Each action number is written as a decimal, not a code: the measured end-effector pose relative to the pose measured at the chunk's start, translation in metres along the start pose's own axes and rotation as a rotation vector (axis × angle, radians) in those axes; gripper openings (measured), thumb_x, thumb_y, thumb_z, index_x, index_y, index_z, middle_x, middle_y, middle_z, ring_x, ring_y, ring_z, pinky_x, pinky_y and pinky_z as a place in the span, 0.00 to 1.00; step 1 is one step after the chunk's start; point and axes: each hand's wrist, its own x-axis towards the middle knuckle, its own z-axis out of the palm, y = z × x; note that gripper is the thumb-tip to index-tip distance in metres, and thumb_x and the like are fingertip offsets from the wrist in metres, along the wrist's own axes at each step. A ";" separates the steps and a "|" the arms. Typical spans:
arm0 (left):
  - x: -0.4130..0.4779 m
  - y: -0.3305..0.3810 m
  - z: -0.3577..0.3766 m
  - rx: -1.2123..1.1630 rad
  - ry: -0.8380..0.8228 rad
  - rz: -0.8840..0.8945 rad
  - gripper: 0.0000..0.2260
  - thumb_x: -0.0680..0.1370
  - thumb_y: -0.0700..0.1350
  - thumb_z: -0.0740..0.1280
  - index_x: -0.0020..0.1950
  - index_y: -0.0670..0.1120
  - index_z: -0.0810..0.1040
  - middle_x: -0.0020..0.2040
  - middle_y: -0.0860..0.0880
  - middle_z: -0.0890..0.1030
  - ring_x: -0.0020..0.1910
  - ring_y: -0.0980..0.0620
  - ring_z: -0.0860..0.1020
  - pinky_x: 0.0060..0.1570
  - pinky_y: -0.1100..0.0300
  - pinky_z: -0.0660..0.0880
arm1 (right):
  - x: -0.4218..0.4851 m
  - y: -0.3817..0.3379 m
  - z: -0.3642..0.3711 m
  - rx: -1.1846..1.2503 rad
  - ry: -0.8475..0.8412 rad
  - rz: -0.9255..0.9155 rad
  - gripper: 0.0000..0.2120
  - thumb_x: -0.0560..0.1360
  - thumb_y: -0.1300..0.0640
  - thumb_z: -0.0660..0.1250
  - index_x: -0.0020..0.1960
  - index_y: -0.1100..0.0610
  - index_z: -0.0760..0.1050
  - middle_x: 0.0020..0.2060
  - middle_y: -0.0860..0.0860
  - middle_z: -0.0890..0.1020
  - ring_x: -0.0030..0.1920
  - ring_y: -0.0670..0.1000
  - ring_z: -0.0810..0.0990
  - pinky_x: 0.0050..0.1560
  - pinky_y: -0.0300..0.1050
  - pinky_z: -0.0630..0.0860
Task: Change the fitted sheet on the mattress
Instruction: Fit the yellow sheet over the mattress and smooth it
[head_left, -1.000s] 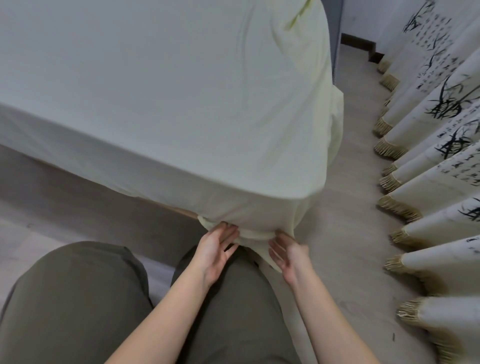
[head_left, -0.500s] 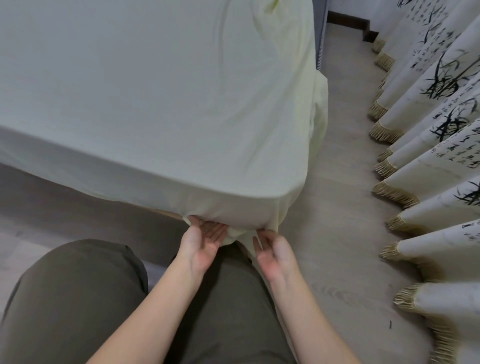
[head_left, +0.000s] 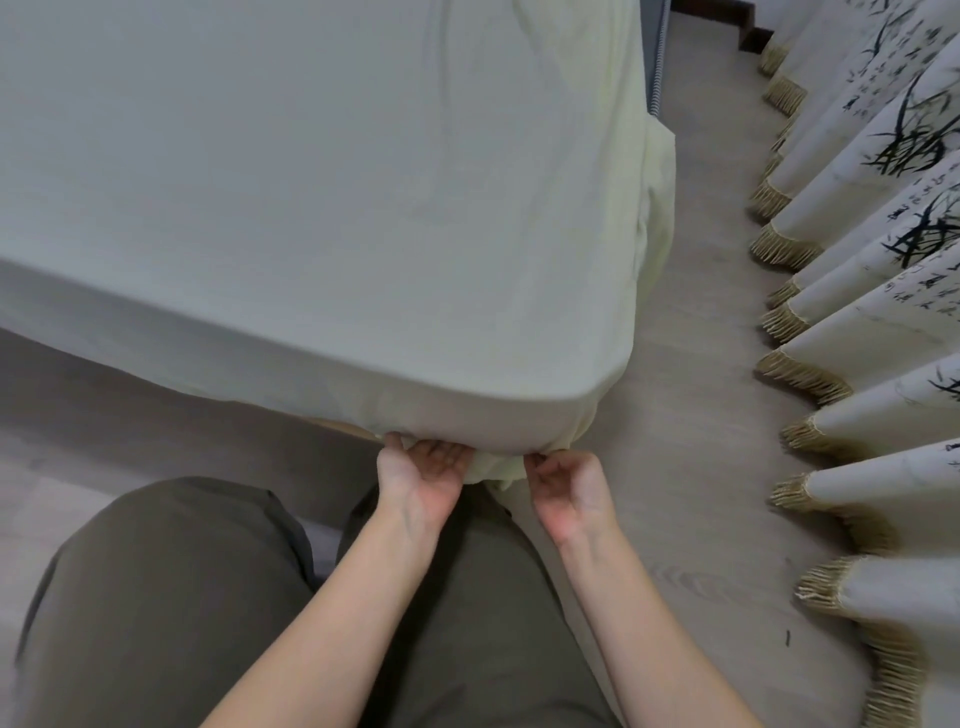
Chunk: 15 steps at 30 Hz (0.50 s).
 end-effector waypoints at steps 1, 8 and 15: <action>0.001 -0.002 0.000 -0.003 -0.015 0.006 0.26 0.82 0.58 0.55 0.70 0.40 0.69 0.63 0.37 0.75 0.64 0.38 0.73 0.68 0.42 0.67 | 0.001 -0.001 0.001 -0.001 -0.005 -0.001 0.19 0.67 0.77 0.45 0.36 0.59 0.68 0.37 0.56 0.76 0.38 0.55 0.76 0.49 0.43 0.80; 0.002 -0.003 0.001 -0.023 -0.072 0.014 0.30 0.79 0.65 0.55 0.68 0.43 0.71 0.64 0.39 0.76 0.63 0.39 0.75 0.66 0.43 0.69 | 0.006 -0.008 0.009 -0.027 -0.029 -0.037 0.16 0.54 0.74 0.47 0.31 0.58 0.65 0.26 0.54 0.73 0.22 0.51 0.74 0.54 0.44 0.75; -0.026 0.012 -0.022 0.449 0.131 0.191 0.14 0.81 0.39 0.57 0.62 0.34 0.74 0.50 0.36 0.82 0.47 0.41 0.84 0.41 0.56 0.82 | 0.029 -0.033 0.022 -0.109 -0.029 -0.018 0.15 0.72 0.69 0.51 0.37 0.53 0.69 0.31 0.54 0.66 0.32 0.52 0.63 0.39 0.41 0.61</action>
